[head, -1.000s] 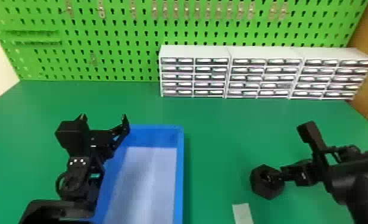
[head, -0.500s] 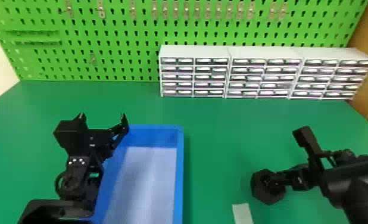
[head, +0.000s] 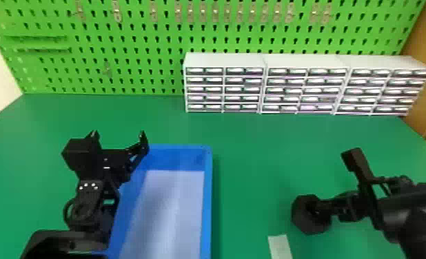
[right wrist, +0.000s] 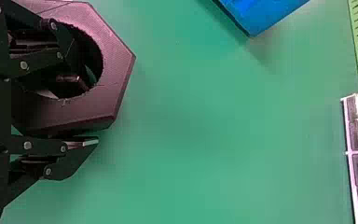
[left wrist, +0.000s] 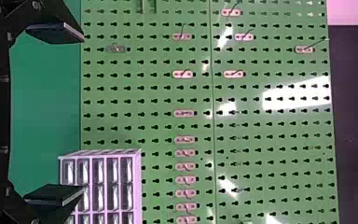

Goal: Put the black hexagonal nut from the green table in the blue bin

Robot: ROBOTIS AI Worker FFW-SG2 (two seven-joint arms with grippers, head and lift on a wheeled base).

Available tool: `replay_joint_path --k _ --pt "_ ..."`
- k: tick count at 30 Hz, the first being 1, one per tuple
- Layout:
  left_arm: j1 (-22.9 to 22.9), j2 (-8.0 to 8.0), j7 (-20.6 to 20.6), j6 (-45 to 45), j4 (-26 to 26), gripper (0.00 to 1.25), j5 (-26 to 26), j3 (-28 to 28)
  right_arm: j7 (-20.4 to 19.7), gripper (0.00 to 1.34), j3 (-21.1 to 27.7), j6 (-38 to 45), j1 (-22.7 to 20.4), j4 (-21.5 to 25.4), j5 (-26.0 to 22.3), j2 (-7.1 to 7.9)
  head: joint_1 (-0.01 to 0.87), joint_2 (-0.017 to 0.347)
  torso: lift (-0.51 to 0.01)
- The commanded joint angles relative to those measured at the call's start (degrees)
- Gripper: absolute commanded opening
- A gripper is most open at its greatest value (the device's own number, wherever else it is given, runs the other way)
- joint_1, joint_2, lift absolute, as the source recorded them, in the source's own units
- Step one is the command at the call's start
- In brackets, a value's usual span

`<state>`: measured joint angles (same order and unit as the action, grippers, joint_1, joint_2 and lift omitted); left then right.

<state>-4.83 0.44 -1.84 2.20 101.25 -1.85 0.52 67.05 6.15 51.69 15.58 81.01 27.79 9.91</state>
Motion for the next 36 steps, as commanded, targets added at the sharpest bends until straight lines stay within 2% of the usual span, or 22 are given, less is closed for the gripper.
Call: replay_joint_path --k 1,7,14,20,25,31,36 --pt "0.0 0.0 0.0 0.0 -0.1 1.11 -0.1 -0.1 0.0 0.32 0.6 -1.2 -0.3 0.1 -0.4 0.02 0.657 0.057 -0.095" --pt "0.0 0.0 0.0 0.0 -0.1 1.11 -0.1 -0.3 -0.2 0.26 2.2 -2.5 -0.7 0.1 -1.7 -0.07 0.657 0.057 -0.095" --pt "0.0 0.0 0.0 0.0 -0.4 1.11 -0.1 -0.5 -1.6 0.25 5.5 -4.0 -1.3 0.1 -5.6 -0.42 0.657 0.057 -0.095" --pt "0.1 0.0 -0.1 0.0 -0.5 1.11 -0.1 -0.8 -3.0 0.2 8.3 -5.2 -1.7 0.1 -11.4 -0.68 0.657 0.057 -0.095" --pt "0.1 0.0 -0.1 0.0 -0.5 1.11 -0.1 -0.8 -3.7 0.2 9.5 -6.2 -1.7 0.3 -13.6 -0.77 0.657 0.057 -0.095" --pt "0.1 -0.09 -0.2 0.0 -0.6 1.11 -0.1 -1.0 -5.9 0.2 11.6 -7.3 -2.0 0.8 -18.3 -1.38 0.657 0.057 -0.095" --pt "0.2 -0.09 -0.4 0.0 -1.1 1.11 0.0 -1.2 -10.4 0.2 14.4 -10.0 -1.8 1.2 -23.2 -2.44 0.657 0.057 -0.095"
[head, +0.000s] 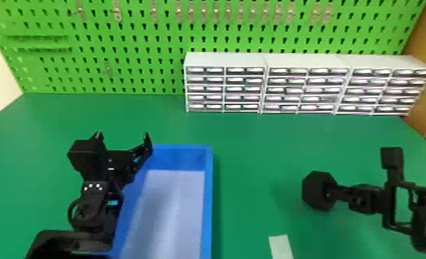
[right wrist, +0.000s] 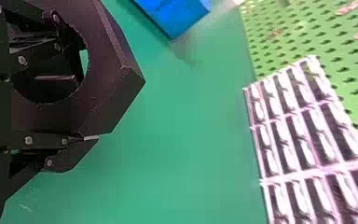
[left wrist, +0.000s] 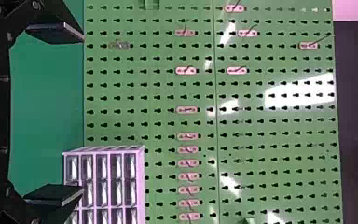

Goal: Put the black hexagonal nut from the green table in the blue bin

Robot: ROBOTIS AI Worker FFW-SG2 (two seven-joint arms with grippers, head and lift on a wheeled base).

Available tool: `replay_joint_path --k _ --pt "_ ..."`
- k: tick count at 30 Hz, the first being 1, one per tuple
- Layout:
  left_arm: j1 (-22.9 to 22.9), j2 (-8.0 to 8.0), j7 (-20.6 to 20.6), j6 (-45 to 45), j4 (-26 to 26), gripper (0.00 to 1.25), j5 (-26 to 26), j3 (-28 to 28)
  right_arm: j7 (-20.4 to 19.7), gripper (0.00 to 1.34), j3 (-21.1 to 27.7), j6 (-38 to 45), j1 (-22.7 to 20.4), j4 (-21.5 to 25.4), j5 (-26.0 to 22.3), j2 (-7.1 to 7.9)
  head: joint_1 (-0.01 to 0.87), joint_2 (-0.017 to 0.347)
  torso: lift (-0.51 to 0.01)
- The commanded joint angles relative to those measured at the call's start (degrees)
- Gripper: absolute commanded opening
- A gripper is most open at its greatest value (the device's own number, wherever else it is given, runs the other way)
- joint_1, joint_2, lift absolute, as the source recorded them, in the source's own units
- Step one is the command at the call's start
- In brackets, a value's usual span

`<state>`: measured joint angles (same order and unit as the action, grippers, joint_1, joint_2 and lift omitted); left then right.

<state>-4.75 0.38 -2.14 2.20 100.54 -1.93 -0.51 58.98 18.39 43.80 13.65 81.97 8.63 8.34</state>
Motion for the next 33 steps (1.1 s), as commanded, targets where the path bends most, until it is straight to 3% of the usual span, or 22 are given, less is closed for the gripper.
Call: replay_joint_path --k 1,9,20,33 --pt "0.1 -0.03 -0.1 0.0 -0.3 1.11 0.1 -0.3 -3.0 0.2 2.6 -2.8 0.3 0.2 -5.1 -1.04 0.657 0.057 -0.095" --pt "0.2 0.06 -0.1 0.1 -0.6 1.11 0.2 -0.7 -12.5 0.2 5.5 -8.6 0.5 2.8 -13.2 -2.62 0.657 0.057 -0.095" --pt "0.9 -0.03 -0.5 0.8 -1.7 1.11 0.5 -1.5 -22.6 0.2 3.8 -14.2 -1.9 11.7 -16.7 -3.5 0.657 0.057 -0.095" --pt "1.9 -0.03 -1.5 2.3 -2.4 1.11 1.5 -2.2 -26.7 0.2 -2.1 -16.0 -3.7 20.1 -16.4 -2.98 0.657 0.057 -0.095"
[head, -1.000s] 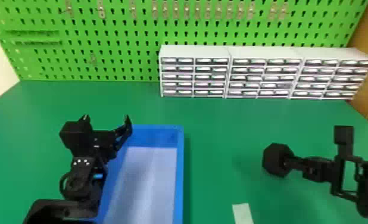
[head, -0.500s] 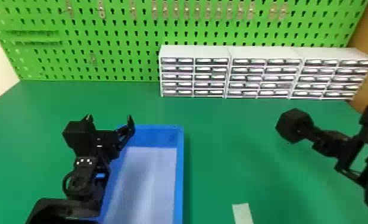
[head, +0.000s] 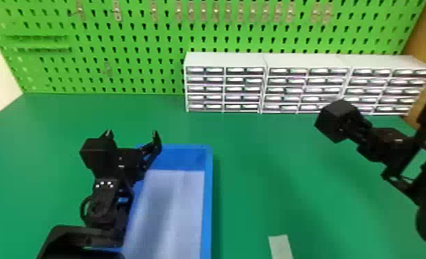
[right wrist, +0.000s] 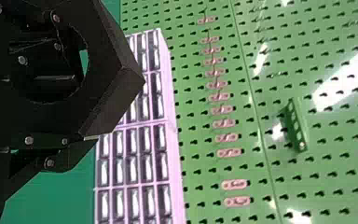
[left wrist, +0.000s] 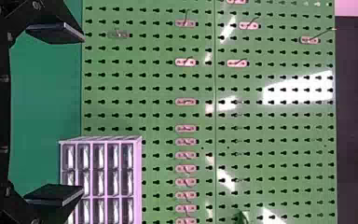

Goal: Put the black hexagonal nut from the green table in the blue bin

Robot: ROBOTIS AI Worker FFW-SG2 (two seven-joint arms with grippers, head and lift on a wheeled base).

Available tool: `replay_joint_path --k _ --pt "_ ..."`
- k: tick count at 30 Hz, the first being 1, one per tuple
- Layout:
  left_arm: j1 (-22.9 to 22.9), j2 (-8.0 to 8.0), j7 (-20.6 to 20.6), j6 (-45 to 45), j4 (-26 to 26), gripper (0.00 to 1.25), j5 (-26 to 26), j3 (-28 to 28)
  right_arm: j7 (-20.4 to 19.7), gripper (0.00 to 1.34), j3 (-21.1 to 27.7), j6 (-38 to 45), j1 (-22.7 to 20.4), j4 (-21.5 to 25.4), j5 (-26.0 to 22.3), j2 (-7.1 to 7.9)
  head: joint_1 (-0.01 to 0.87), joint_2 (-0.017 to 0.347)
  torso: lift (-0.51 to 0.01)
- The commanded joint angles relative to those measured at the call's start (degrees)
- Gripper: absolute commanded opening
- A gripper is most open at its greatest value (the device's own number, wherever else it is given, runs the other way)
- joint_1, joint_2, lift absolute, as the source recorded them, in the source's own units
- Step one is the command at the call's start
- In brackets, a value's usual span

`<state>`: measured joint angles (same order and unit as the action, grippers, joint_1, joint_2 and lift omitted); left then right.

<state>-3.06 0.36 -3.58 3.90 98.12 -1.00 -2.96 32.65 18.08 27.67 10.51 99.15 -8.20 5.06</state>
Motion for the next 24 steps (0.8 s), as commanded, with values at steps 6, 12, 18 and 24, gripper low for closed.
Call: replay_joint_path --k 6,12,18,24 --pt "-0.3 0.08 -0.5 0.8 1.3 1.11 0.9 1.6 -0.6 0.2 -4.7 3.4 -0.8 5.8 0.9 1.35 0.657 0.057 -0.095" --pt "-1.3 0.08 -1.5 0.8 3.6 1.11 0.8 3.5 -0.6 0.2 -7.4 4.9 -1.5 6.8 0.0 1.62 0.657 0.057 -0.095" --pt "-2.0 -0.01 -2.3 0.7 4.4 1.11 0.8 5.6 -0.7 0.2 -10.6 7.0 -1.3 8.0 -0.4 2.32 0.657 0.057 -0.095" --pt "-2.0 -0.01 -2.6 0.7 4.7 1.11 0.5 6.6 -0.7 0.2 -13.3 8.3 -0.6 8.4 -1.4 2.58 0.657 0.057 -0.095"
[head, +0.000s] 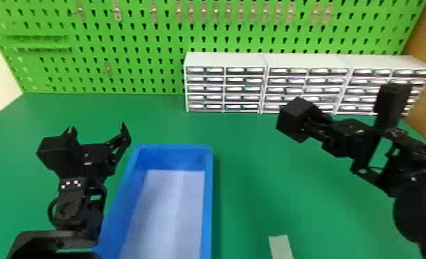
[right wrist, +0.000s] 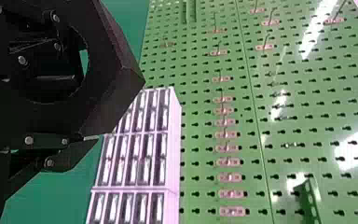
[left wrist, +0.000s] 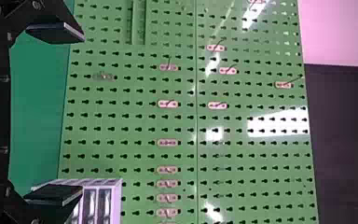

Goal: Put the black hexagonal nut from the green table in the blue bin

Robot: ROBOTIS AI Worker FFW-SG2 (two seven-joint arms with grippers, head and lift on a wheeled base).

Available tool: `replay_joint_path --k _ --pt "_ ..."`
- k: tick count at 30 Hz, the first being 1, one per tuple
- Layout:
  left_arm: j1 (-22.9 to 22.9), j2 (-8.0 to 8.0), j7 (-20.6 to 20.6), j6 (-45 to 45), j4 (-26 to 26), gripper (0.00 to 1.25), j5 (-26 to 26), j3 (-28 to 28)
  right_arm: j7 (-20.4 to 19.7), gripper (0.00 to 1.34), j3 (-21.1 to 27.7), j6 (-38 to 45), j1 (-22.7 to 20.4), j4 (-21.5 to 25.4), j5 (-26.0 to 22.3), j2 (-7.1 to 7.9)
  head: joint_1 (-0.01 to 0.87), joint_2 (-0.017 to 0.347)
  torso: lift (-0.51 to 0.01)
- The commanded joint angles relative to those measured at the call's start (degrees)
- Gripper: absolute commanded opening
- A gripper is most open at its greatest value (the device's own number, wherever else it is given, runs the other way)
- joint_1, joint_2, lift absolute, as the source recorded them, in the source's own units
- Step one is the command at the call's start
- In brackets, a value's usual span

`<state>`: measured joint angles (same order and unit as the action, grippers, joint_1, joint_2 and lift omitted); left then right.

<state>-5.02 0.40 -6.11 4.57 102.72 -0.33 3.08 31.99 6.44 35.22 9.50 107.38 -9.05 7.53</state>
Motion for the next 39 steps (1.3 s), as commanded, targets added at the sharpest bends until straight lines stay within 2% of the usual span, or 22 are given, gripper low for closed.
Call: replay_joint_path --k 1,14,39 --pt "-0.1 0.04 0.0 0.0 0.1 1.11 -0.2 0.5 0.0 0.2 -2.0 0.7 0.5 0.3 -0.7 0.2 0.657 0.057 -0.095" --pt "0.1 0.04 -0.1 -0.5 0.1 1.11 -0.8 0.9 0.0 0.2 -8.6 4.1 2.6 0.3 -2.5 0.55 0.657 0.057 -0.095" --pt "0.5 0.04 -0.1 -0.5 0.1 1.11 -1.1 1.8 0.0 0.2 -24.3 7.3 7.1 -1.2 -6.3 2.75 0.657 0.057 -0.095"
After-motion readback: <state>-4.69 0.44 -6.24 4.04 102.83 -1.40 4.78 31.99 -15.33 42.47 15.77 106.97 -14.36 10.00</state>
